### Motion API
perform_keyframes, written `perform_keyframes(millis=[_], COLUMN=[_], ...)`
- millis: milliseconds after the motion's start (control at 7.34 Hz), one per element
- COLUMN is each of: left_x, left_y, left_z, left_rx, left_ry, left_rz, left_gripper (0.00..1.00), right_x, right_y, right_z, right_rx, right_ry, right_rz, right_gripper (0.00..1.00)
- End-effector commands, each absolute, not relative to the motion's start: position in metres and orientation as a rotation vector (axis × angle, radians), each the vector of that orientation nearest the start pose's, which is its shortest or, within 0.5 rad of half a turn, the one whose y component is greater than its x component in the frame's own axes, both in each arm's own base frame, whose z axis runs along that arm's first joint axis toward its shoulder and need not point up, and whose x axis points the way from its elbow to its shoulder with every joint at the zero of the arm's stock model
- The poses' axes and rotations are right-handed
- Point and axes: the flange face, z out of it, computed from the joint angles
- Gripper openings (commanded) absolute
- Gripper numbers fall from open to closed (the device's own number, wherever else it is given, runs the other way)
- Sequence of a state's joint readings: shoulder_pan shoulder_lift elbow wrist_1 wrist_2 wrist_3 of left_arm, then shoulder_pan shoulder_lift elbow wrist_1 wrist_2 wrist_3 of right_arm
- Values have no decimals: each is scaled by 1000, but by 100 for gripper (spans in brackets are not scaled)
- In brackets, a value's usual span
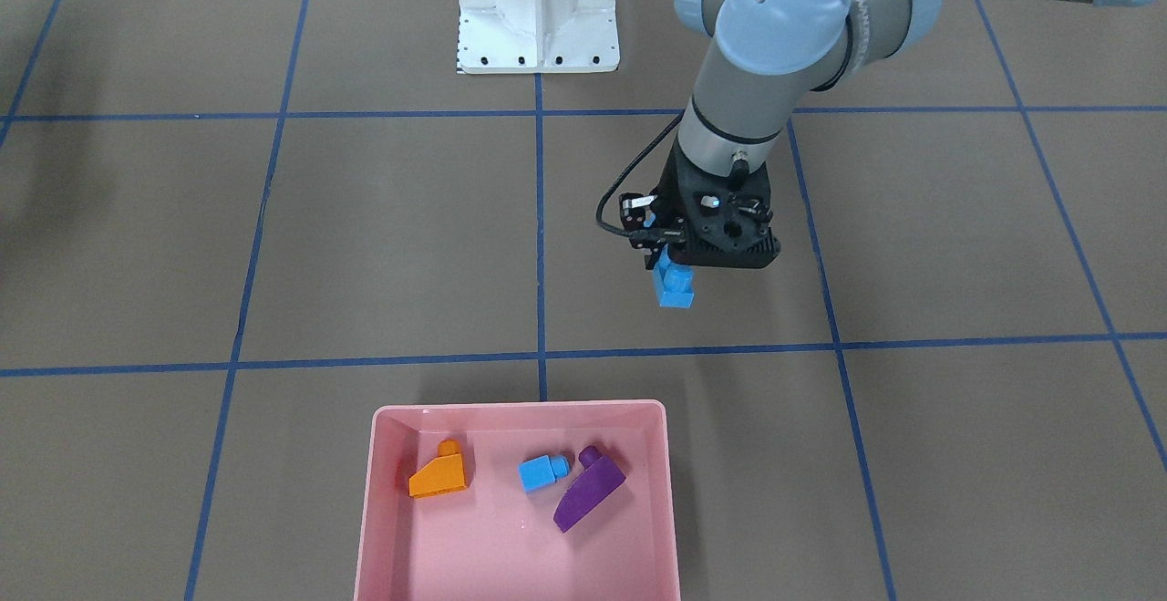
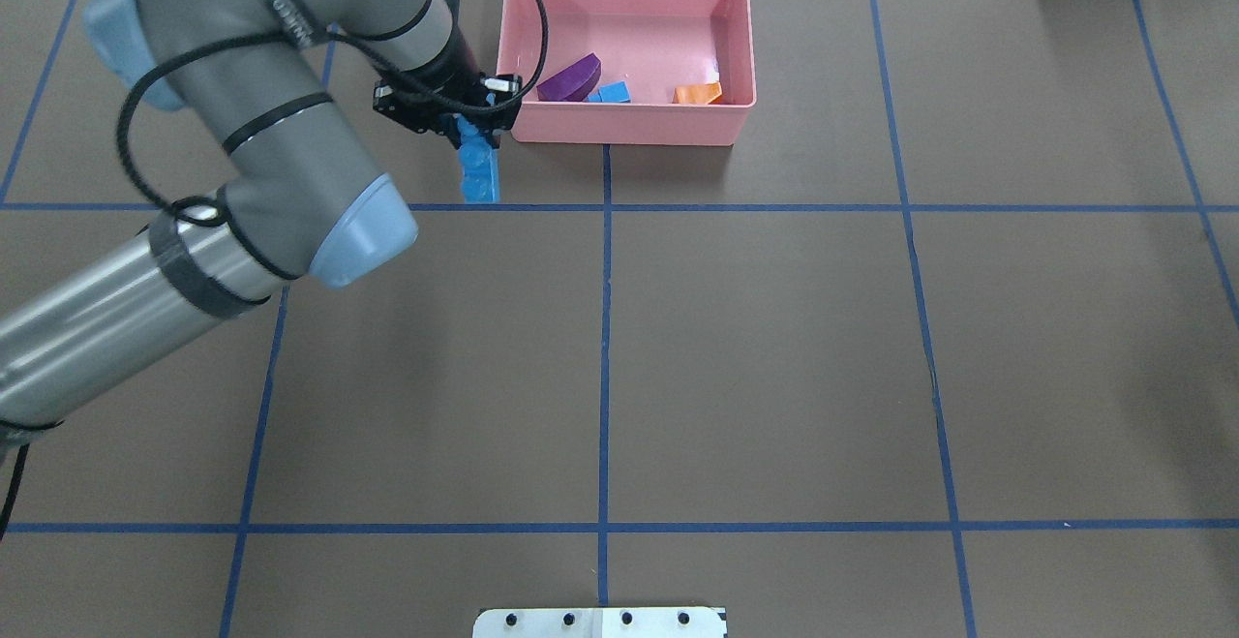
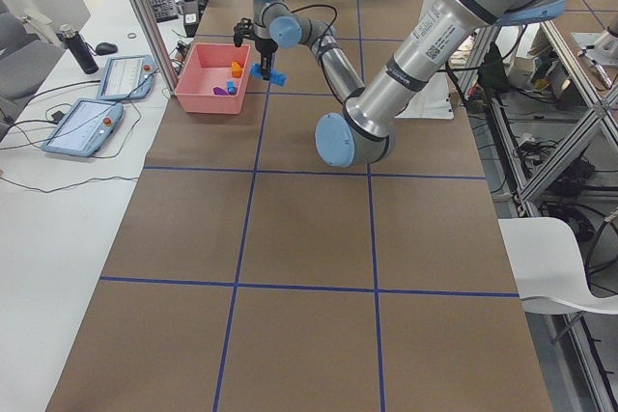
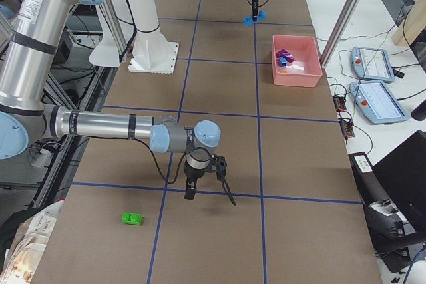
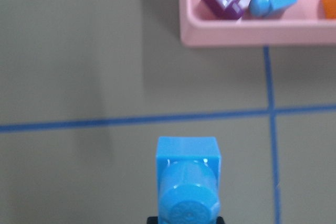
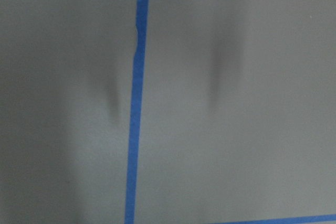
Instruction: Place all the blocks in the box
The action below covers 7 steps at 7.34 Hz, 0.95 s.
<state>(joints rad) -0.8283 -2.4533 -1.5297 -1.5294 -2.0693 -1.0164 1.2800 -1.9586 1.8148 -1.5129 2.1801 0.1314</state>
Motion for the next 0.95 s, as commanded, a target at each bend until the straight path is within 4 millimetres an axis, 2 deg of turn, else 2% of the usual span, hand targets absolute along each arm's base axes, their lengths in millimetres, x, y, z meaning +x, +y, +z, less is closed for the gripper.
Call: perform_keyframes(millis=[0, 136, 272, 409, 545, 681, 817], left_x=[452, 473, 483, 488, 495, 499, 502], left_y=[-663, -691, -708, -720, -731, -741, -745], left_z=[101, 95, 103, 110, 116, 130, 131], left_rx=[174, 175, 208, 273, 286, 331, 337], left_ry=[925, 949, 960, 927, 921, 917, 913], left_rz=[-92, -142, -163, -194, -199, -209, -208], left_gripper=[0, 0, 0, 0, 0, 0, 14], right_x=[5, 13, 17, 19, 21, 17, 16], right_y=[-277, -255, -236, -227, -215, -210, -211], right_z=[746, 755, 760, 769, 789, 796, 793], right_rx=[-178, -181, -177, -165, -159, -178, -183], right_ry=[-587, -590, -594, -598, -619, -684, -693], right_rz=[-104, -93, -93, -98, -97, -53, 22], right_gripper=[98, 98, 98, 98, 98, 99, 99])
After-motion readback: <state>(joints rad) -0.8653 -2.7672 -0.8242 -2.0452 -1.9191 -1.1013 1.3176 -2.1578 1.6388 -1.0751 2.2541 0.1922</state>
